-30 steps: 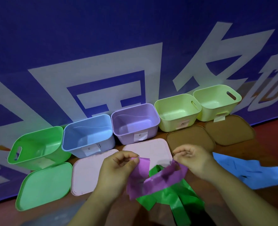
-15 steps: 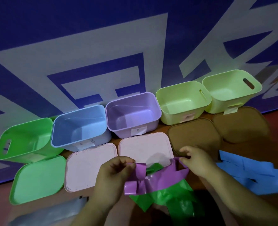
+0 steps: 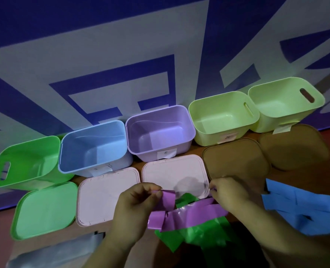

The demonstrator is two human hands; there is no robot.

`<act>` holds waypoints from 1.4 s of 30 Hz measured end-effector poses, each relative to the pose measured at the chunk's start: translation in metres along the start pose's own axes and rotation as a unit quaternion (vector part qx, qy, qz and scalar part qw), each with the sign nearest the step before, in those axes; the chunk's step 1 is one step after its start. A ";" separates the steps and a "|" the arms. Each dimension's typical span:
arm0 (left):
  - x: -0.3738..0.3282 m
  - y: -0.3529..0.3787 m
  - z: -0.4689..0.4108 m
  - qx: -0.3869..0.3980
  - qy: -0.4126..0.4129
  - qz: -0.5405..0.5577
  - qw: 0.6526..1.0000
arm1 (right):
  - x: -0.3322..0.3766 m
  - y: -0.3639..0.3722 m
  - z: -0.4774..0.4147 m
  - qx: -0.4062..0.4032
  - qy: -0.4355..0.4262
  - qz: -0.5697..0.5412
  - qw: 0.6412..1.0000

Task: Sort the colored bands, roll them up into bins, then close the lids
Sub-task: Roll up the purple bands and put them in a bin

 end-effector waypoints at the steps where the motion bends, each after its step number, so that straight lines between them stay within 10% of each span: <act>1: -0.002 -0.001 0.002 0.001 0.004 0.004 1.000 | 0.001 -0.004 0.003 -0.004 -0.004 0.004 1.000; 15: -0.041 -0.042 0.057 -0.025 0.102 0.035 0.994 | 0.077 -0.102 0.091 -0.152 -0.087 -0.407 0.896; 26: -0.095 -0.076 0.118 0.004 0.227 0.022 0.974 | 0.170 -0.176 0.165 -0.227 -0.174 -0.457 0.842; 42: -0.111 -0.093 0.137 0.017 0.332 0.034 0.943 | 0.226 -0.194 0.212 -0.097 -0.230 -0.568 0.784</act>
Point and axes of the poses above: each hand's wrist, its own z-axis away from the middle knuckle, its own y-axis out of the palm, x = y × z, the point moved 1 cm from there along -z, towards the middle knuckle, and after that the axes turned 1 degree about z, right-handed, at the moved point
